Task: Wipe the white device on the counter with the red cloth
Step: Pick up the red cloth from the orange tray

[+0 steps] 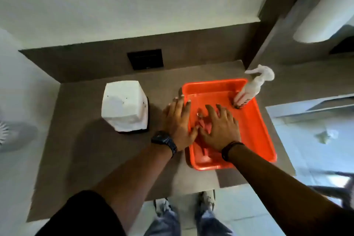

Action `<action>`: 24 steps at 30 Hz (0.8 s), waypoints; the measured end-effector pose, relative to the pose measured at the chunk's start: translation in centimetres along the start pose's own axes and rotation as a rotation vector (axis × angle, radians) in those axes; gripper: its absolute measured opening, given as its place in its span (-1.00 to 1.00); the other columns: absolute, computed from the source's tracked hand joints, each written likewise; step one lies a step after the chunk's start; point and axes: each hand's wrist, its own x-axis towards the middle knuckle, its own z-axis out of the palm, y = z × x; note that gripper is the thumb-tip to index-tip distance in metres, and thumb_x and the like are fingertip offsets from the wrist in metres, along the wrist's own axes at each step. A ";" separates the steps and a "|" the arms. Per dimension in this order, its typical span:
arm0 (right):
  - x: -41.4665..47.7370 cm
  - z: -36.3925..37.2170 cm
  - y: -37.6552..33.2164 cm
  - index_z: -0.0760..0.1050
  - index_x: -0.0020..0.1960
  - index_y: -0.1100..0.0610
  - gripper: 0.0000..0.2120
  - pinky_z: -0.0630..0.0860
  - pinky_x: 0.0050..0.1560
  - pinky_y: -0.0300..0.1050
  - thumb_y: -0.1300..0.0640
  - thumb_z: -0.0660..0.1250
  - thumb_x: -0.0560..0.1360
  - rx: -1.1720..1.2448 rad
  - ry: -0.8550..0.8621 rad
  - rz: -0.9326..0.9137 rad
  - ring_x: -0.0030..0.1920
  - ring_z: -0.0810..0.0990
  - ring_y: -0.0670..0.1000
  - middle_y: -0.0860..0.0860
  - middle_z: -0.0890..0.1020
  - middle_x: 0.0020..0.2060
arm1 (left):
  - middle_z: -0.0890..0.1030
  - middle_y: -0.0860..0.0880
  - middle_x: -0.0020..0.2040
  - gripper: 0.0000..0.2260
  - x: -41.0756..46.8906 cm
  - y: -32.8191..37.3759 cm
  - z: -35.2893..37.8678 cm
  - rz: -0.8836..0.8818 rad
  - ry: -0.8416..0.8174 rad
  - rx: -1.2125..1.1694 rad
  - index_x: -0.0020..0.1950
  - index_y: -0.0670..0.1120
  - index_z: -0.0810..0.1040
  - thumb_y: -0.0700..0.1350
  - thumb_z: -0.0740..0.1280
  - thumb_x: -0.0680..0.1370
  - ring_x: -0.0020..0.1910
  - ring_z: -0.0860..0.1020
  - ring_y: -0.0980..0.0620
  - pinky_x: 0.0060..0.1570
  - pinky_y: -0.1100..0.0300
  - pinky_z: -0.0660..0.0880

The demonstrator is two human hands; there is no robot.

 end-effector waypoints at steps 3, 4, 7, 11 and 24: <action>-0.5 2.1 1.4 0.22 0.41 -0.06 -0.34 0.40 0.22 0.23 -0.32 0.19 0.39 -0.149 -0.063 0.003 0.33 0.38 0.29 0.18 0.38 0.41 | 0.11 -0.28 0.53 -0.26 -0.8 0.3 2.4 -0.049 -0.069 -0.008 0.49 -0.23 0.10 0.04 0.27 0.42 0.50 0.09 -0.26 0.47 -0.21 0.07; -0.8 2.6 1.9 0.20 0.42 -0.08 -0.32 0.41 0.22 0.23 -0.34 0.18 0.39 -0.185 -0.097 0.004 0.33 0.37 0.30 0.17 0.35 0.43 | 0.09 -0.27 0.54 -0.26 -1.2 0.5 2.9 -0.069 -0.088 -0.019 0.50 -0.23 0.06 0.02 0.28 0.43 0.51 0.07 -0.24 0.48 -0.19 0.05; -0.3 3.7 2.5 0.23 0.41 -0.08 -0.35 0.44 0.16 0.23 -0.30 0.21 0.40 -0.193 -0.087 0.026 0.24 0.42 0.34 0.17 0.36 0.42 | 0.07 -0.26 0.54 -0.30 -1.7 0.6 4.1 -0.080 -0.083 -0.067 0.50 -0.26 0.03 0.00 0.24 0.49 0.52 0.06 -0.22 0.49 -0.16 0.02; 0.2 3.6 2.1 0.35 0.31 -0.05 -0.49 0.46 0.13 0.20 -0.13 0.30 0.40 -0.127 -0.070 0.083 0.16 0.44 0.34 0.17 0.44 0.31 | 0.09 -0.25 0.54 -0.31 -1.8 0.6 4.0 -0.077 -0.097 -0.065 0.51 -0.25 0.05 0.07 0.19 0.50 0.51 0.11 -0.24 0.47 -0.16 0.05; 6.7 1.5 -12.9 0.51 0.09 -0.02 -0.72 0.52 0.21 0.09 0.22 0.34 0.41 1.331 0.169 0.156 0.08 0.61 0.07 0.07 0.65 0.05 | 0.23 -0.17 0.50 0.12 3.0 -11.5 -15.6 0.083 0.040 0.076 0.51 -0.07 0.13 0.50 0.36 0.12 0.45 0.23 -0.16 0.38 -0.14 0.26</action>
